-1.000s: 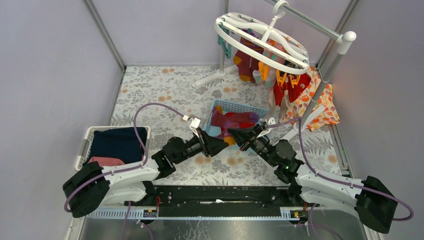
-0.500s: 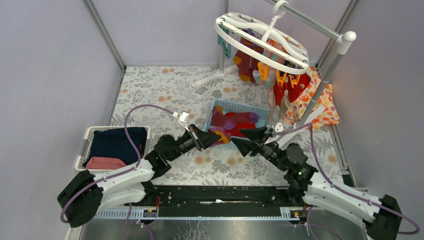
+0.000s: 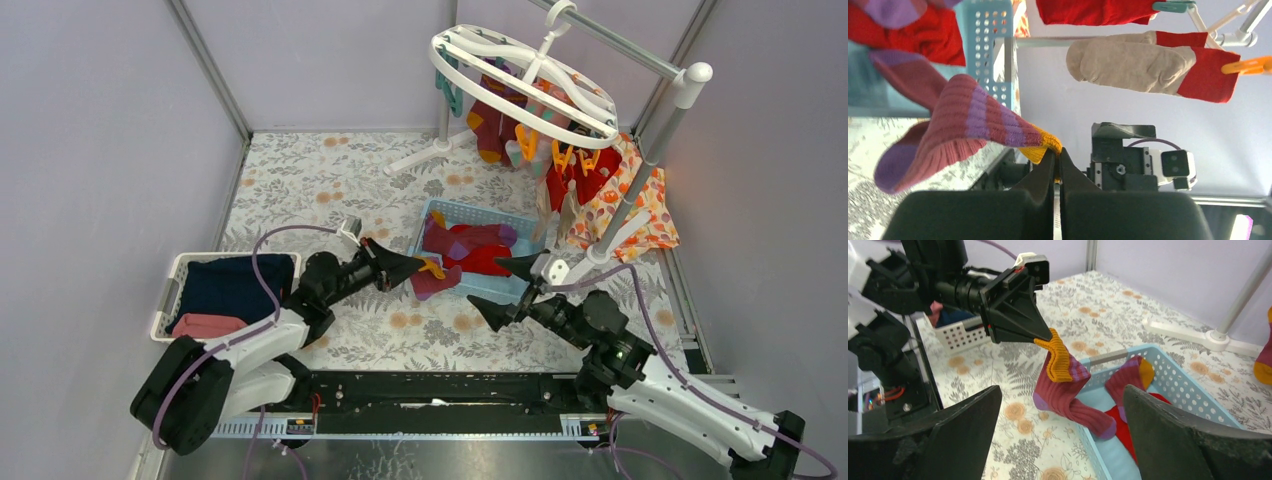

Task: Clip the socks to the hanger
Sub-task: Pick up the sock from the bin.

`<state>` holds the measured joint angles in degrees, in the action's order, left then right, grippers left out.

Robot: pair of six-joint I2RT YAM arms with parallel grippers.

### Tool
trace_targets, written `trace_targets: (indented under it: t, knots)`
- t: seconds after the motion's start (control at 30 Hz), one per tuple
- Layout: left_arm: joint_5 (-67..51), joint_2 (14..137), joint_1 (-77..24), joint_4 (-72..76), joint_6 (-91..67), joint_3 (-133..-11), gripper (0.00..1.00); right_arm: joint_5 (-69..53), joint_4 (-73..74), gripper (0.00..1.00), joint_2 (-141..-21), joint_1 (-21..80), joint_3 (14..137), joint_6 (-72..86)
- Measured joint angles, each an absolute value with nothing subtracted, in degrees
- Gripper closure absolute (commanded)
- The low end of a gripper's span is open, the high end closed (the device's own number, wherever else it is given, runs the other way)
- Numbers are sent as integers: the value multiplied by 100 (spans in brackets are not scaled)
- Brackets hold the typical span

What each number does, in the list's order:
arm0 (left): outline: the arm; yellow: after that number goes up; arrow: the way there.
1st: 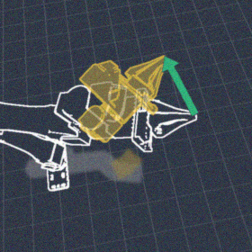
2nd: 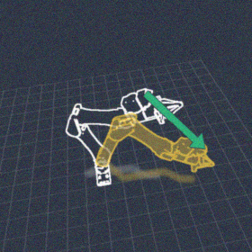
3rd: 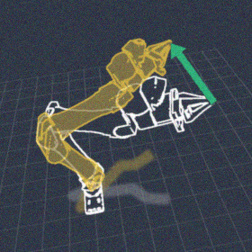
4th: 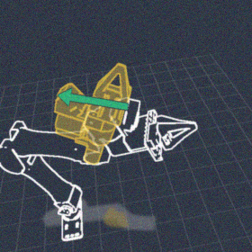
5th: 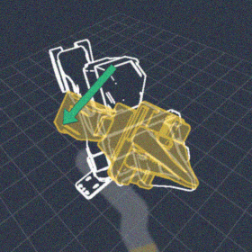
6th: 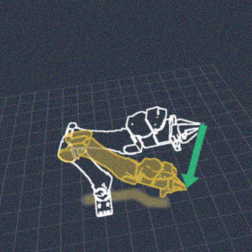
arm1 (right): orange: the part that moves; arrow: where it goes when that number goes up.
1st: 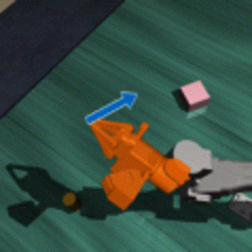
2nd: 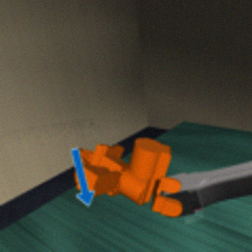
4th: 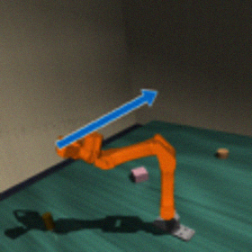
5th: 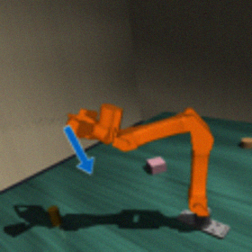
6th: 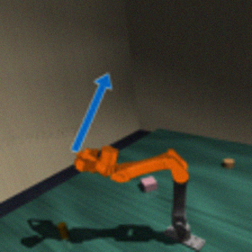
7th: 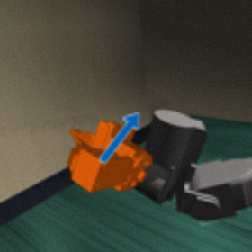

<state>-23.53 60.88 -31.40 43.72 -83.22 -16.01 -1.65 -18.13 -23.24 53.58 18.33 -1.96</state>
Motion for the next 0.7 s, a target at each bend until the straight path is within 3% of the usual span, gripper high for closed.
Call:
trace_targets:
  t: [0.53, 0.7]
  knots:
    - [-2858, 6401, -2856, 4239, -9555, -1896, 100, -493, -1964, 0, -3081, 5389, 1673, -1376]
    - [-2939, 6414, -2711, 4241, -9760, -1949, 100, -119, -1975, 0, -3758, 5839, 1863, -2220]
